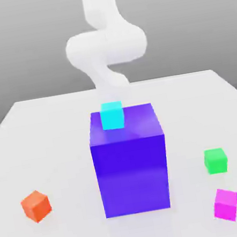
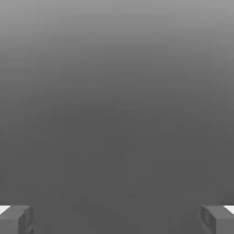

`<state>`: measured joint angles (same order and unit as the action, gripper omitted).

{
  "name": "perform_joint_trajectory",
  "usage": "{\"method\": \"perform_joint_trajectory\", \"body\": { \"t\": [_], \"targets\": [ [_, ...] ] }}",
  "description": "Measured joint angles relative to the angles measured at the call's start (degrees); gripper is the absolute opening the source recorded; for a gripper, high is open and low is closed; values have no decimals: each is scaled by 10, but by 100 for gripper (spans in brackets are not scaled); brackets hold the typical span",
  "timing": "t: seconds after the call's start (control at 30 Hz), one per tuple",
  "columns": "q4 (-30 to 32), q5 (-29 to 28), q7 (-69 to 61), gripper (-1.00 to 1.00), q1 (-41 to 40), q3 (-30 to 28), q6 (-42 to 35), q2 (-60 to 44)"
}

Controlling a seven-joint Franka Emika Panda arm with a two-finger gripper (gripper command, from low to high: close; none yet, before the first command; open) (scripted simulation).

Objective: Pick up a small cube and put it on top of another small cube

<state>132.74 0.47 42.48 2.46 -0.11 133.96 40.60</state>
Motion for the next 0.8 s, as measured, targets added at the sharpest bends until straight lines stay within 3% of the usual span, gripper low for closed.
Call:
{"method": "perform_joint_trajectory", "body": {
  "t": [0.5,0.8],
  "targets": [
    [58,23,-198,0,121,25,131,-315],
    [92,-16,-278,0,179,51,209,-502]
  ]
}}
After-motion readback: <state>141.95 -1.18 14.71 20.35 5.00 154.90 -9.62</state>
